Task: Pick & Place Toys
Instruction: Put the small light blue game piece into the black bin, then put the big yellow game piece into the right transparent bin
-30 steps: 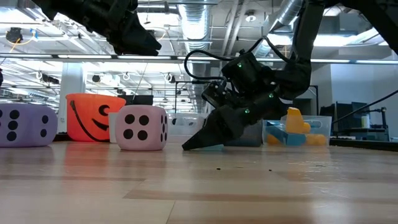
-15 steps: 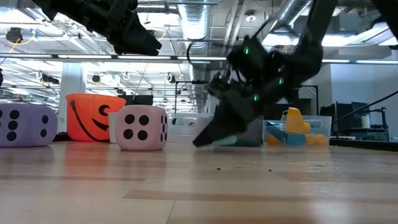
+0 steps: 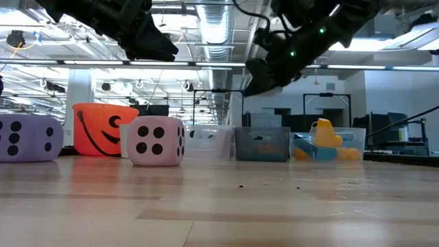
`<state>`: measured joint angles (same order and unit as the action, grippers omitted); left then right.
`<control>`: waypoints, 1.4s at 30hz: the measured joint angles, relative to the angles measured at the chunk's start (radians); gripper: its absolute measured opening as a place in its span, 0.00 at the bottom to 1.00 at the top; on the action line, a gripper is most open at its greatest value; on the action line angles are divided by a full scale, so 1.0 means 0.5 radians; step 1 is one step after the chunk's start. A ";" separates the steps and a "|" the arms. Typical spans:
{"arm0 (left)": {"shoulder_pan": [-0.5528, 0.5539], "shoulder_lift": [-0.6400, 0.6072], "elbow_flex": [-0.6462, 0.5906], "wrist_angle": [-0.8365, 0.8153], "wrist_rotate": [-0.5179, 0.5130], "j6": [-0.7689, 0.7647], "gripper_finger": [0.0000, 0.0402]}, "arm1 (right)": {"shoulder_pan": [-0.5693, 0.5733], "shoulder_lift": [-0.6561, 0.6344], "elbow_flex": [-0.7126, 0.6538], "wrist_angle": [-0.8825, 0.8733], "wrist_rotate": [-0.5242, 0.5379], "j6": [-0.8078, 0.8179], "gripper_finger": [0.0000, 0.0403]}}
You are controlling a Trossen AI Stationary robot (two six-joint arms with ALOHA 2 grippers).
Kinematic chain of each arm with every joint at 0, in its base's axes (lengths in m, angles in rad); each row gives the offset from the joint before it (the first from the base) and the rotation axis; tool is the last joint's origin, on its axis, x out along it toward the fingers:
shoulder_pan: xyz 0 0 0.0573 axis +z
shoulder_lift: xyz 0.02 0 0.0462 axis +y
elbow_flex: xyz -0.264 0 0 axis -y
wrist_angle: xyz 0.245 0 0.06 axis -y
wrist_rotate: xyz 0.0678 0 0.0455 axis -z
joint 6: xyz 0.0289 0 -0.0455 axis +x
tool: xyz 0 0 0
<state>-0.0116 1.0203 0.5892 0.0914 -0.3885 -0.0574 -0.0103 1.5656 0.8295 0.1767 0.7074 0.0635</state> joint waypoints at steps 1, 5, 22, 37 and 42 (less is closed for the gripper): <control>0.000 0.000 0.000 0.001 0.000 0.000 0.52 | -0.034 -0.032 0.000 -0.003 0.042 0.001 0.30; 0.000 0.000 0.000 0.001 0.000 0.000 0.52 | -0.222 -0.099 0.003 -0.034 0.046 0.097 0.30; 0.000 0.000 0.000 0.042 0.000 0.000 0.52 | -0.743 0.145 0.006 0.217 -0.591 0.259 0.87; -0.347 0.000 0.000 -0.308 0.393 0.164 0.52 | 0.330 0.361 0.008 0.539 -1.052 0.220 0.91; -0.752 0.001 0.034 -0.580 0.137 0.063 0.53 | 0.525 0.686 0.061 1.073 -1.036 0.143 0.90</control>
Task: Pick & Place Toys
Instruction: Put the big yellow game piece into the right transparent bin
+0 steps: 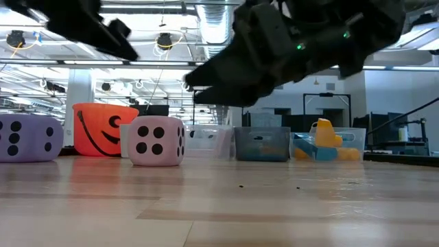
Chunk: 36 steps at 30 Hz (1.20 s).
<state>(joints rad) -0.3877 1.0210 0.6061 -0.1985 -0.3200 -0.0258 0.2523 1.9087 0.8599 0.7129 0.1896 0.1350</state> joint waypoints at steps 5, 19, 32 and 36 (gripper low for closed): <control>-0.294 0.034 0.244 -0.552 -0.065 -0.217 0.58 | -0.002 0.329 0.206 0.121 0.038 -0.053 0.89; -0.596 0.515 0.503 -1.187 0.710 -1.008 0.80 | -0.014 0.708 1.015 -0.805 -0.123 -0.252 0.90; -0.762 0.845 0.503 -0.839 1.070 -1.341 0.81 | -0.038 0.706 1.091 -0.950 -0.123 -0.339 0.90; -0.817 0.948 0.503 -0.761 1.016 -1.342 0.81 | -0.040 0.706 1.091 -0.948 -0.122 -0.322 0.90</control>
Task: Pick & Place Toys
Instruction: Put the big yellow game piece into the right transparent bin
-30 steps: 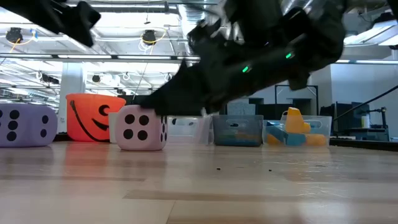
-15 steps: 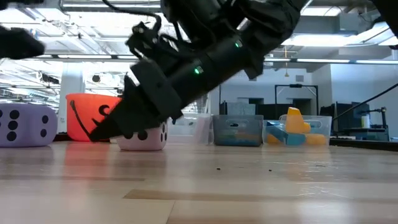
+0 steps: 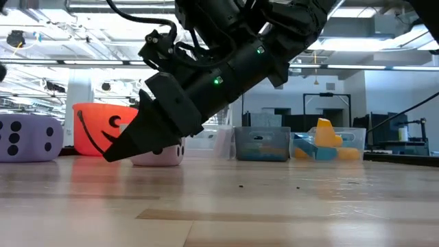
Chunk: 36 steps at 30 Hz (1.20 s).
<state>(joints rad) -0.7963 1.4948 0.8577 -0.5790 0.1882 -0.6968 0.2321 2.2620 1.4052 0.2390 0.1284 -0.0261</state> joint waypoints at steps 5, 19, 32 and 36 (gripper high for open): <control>-0.036 0.191 -0.001 -0.074 -0.019 -0.001 0.81 | 0.003 0.000 0.000 -0.002 -0.001 0.000 0.90; -0.036 0.255 -0.010 -0.273 -0.194 0.036 0.44 | 0.005 0.000 0.000 -0.026 0.000 0.076 0.90; 0.115 -0.636 -0.008 -0.318 -1.567 0.296 0.33 | 0.029 -0.269 -0.002 -0.159 0.248 0.204 0.90; 0.213 -0.910 -0.008 -0.188 -1.890 0.462 0.33 | 0.115 -0.434 -0.002 -0.207 0.751 -0.121 0.90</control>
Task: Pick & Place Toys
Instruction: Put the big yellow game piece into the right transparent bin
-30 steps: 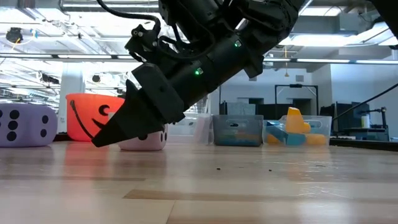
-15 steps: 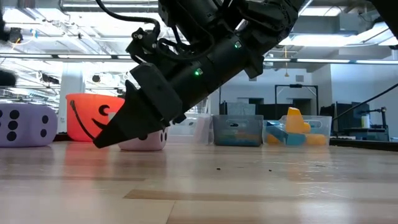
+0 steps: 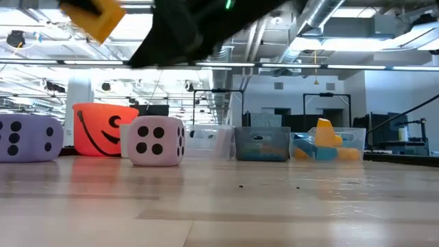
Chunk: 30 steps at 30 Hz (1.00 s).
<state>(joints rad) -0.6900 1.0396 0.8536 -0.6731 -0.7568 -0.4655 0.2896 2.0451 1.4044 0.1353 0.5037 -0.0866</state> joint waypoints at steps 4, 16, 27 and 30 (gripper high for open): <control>0.112 -0.213 0.001 0.188 -0.042 0.143 0.33 | 0.082 -0.119 0.002 0.067 0.462 -0.449 0.90; 0.380 -0.239 0.002 0.656 0.537 0.132 0.33 | 0.042 -0.257 0.002 0.335 0.634 -0.976 0.90; 0.692 -0.109 0.002 0.938 0.697 0.130 0.33 | 0.048 -0.255 0.002 0.330 0.784 -1.065 0.90; 0.780 -0.109 0.002 0.953 0.755 0.130 0.33 | 0.048 -0.255 0.002 0.330 0.788 -1.084 0.90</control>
<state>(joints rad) -0.3001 0.9852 0.8547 -0.1964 -0.3794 -0.4005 0.3134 1.9179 1.4052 0.3004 0.8980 -0.6286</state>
